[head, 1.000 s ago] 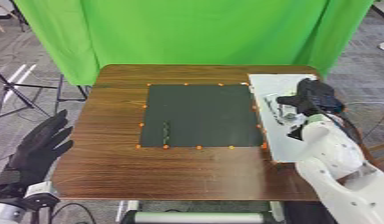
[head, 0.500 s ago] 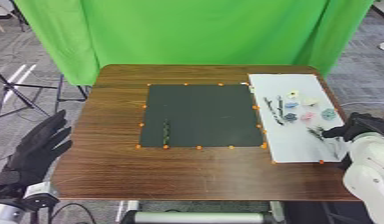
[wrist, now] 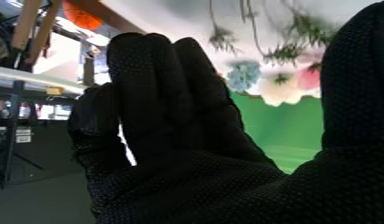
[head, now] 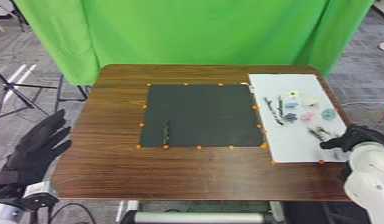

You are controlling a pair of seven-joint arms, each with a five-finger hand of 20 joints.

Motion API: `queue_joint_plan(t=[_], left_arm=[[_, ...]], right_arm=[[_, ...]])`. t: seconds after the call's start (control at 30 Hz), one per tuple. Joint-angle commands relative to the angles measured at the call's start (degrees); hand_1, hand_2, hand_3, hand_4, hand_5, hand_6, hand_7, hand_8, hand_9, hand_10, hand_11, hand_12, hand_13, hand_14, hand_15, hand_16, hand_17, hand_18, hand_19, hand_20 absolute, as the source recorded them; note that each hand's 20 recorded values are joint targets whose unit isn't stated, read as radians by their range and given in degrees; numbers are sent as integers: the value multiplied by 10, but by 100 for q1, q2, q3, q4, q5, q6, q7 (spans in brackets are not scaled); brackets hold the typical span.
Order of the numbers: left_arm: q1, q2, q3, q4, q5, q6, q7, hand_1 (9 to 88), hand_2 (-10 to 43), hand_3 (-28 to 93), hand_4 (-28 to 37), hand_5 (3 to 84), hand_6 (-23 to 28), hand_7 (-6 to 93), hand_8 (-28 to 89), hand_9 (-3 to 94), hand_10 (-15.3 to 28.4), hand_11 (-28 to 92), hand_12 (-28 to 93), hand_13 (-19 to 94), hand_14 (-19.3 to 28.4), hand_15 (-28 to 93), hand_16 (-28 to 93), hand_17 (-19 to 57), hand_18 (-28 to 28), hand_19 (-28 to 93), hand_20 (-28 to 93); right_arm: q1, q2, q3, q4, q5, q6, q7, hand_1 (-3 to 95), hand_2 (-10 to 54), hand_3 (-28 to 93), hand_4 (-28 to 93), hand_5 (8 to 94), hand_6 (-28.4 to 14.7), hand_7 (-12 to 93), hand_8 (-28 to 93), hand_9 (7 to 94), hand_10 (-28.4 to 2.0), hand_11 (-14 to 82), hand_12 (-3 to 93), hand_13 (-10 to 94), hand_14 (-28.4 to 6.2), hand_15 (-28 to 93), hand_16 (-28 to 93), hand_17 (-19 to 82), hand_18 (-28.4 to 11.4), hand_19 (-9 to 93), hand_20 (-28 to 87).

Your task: Arrange flowers

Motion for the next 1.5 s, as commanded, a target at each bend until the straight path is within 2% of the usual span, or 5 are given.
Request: queue_joint_plan(t=[0.03, 0.37, 0.43, 0.57, 1.5], left_arm=[[45, -23, -19, -18, 6, 1, -35, 242, -78, 693, -268, 206, 0, 175, -92, 152, 74, 69, 233, 109, 103, 105, 105, -116, 163, 310, 108], [36, -64, -7, -32, 3, 22, -61, 241, -76, 693, -268, 207, 1, 176, -92, 152, 76, 70, 234, 109, 103, 106, 105, -117, 164, 311, 108], [14, -57, 6, -28, 4, 28, -62, 241, -76, 693, -267, 207, 1, 176, -93, 151, 75, 71, 234, 109, 103, 106, 105, -117, 164, 311, 108], [-12, -55, 8, -17, 8, 15, -67, 242, -75, 692, -268, 206, 1, 176, -93, 151, 75, 71, 233, 109, 103, 106, 104, -117, 164, 311, 108], [4, -2, -15, -8, -15, -4, -78, 242, -67, 689, -267, 206, 1, 176, -93, 152, 75, 72, 230, 109, 103, 107, 104, -118, 164, 314, 108]], right_arm=[[9, -59, -180, 281, -150, -234, 164, 219, -95, 650, -283, 478, -117, 278, -81, 486, -197, 456, 343, 453, -162, 709, 217, 209, -231, 830, 556], [38, -93, -563, 558, -617, 482, -212, 285, -95, 798, -281, 564, -43, 444, -147, 610, -142, 534, 369, 573, -124, 740, 270, 264, -220, 867, 529], [49, -111, -610, 594, -544, 580, -348, 371, -91, 761, -282, 588, -25, 477, 42, 655, -127, 548, 387, 614, -116, 753, 291, 286, -217, 885, 521], [5, -124, -727, 662, -796, 848, -714, 448, -74, 745, -282, 623, -15, 511, 89, 700, -107, 502, 487, 655, -103, 761, 309, 316, -212, 909, 513], [242, -90, -381, -423, -257, 2482, -665, 416, -90, 839, -168, 719, 2, 547, 175, 805, -98, 629, 495, 752, -93, 838, 377, 417, -223, 932, 659]])
